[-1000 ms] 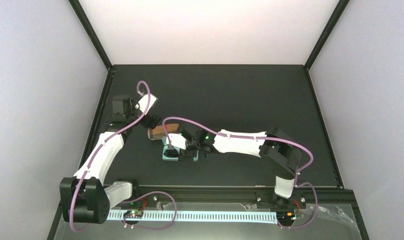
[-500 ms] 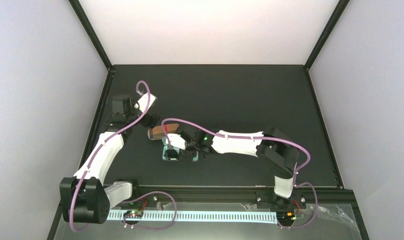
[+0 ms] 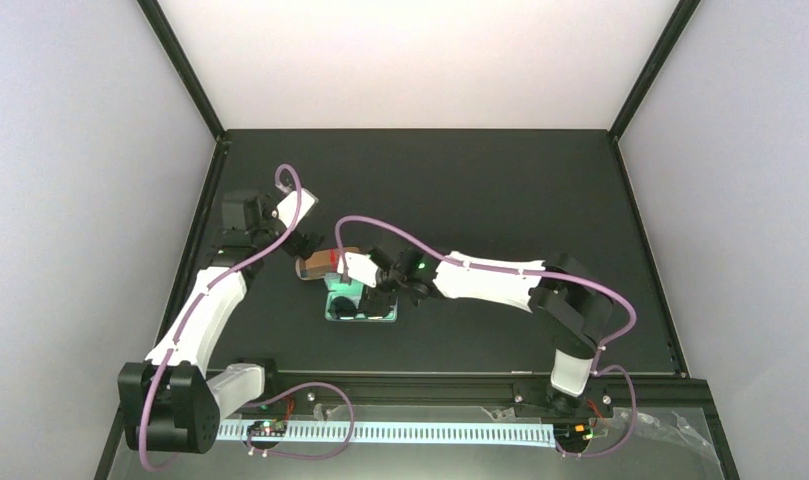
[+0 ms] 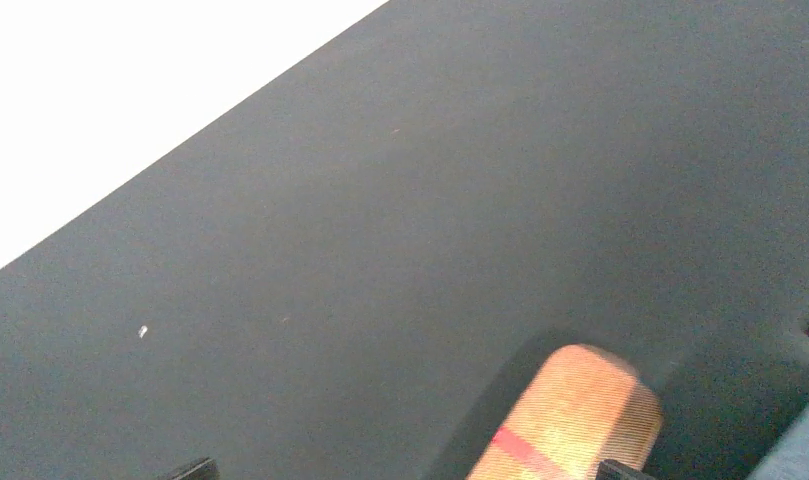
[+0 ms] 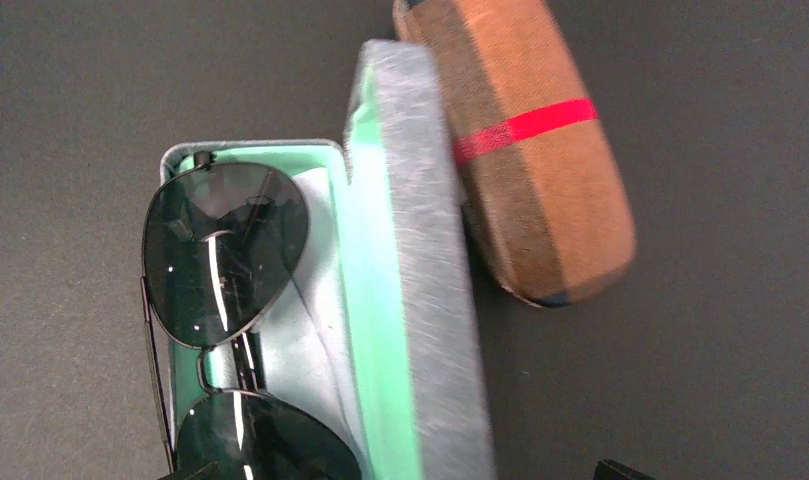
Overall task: Organize the sunglasses
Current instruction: Adjust the sunglasses in the sunglasses case.
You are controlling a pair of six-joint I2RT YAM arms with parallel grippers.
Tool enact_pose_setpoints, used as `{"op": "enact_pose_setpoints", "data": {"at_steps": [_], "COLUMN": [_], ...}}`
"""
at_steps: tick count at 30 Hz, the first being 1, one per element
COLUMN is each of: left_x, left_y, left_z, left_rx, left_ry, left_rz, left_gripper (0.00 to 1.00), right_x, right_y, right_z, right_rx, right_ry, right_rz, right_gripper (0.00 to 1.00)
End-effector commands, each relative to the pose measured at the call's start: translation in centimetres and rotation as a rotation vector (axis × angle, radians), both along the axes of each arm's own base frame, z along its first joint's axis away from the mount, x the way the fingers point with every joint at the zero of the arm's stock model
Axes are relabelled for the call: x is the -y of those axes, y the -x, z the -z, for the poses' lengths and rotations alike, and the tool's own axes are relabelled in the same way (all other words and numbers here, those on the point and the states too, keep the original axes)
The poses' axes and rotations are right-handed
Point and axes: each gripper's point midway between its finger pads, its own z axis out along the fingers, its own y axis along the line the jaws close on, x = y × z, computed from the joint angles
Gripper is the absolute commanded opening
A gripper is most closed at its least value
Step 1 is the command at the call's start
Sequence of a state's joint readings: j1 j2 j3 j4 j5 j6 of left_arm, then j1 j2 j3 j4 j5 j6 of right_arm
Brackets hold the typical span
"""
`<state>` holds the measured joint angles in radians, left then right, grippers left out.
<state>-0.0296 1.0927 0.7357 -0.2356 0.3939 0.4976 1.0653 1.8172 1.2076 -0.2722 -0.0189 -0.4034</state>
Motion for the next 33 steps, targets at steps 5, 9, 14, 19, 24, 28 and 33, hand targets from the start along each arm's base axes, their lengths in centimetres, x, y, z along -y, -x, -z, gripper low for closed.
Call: {"op": "enact_pose_setpoints", "data": {"at_steps": [5,9,14,19,24,28,33], "left_x": [5.6,6.1,7.5,8.8,9.2,9.3,9.7], "left_y": [6.7,10.1,13.6,15.0,14.9,14.4,14.1], "left_z": [-0.2,1.4,3.9,5.5,7.2,7.9,8.4], "left_rx": [0.038,0.024,0.024,0.048,0.104,0.160,0.237], "left_ry": [-0.016,-0.095,-0.210,-0.288,-0.379,-0.413,-0.473], "left_rz": [0.501,0.630,0.768,0.828,0.801,0.755,0.735], "left_gripper": [0.99,0.99,0.99,0.99,0.99,0.99,0.99], "right_x": [2.7,5.7,8.5,9.4,9.5,9.6,9.8], "right_y": [-1.6,-3.6,-5.3,-5.6,-5.9,-6.0,-6.4], "right_z": [-6.4,-5.8,-4.8,-3.7,-2.9,-1.9,-0.4], "right_rx": [-0.104,-0.147,-0.177,-0.190,-0.196,-0.206,-0.207], "right_ry": [-0.167,-0.142,-0.119,-0.099,-0.080,-0.057,-0.020], "right_rz": [0.020,0.101,0.181,0.216,0.227,0.233,0.245], "right_gripper": [1.00,1.00,1.00,1.00,1.00,1.00,1.00]}}
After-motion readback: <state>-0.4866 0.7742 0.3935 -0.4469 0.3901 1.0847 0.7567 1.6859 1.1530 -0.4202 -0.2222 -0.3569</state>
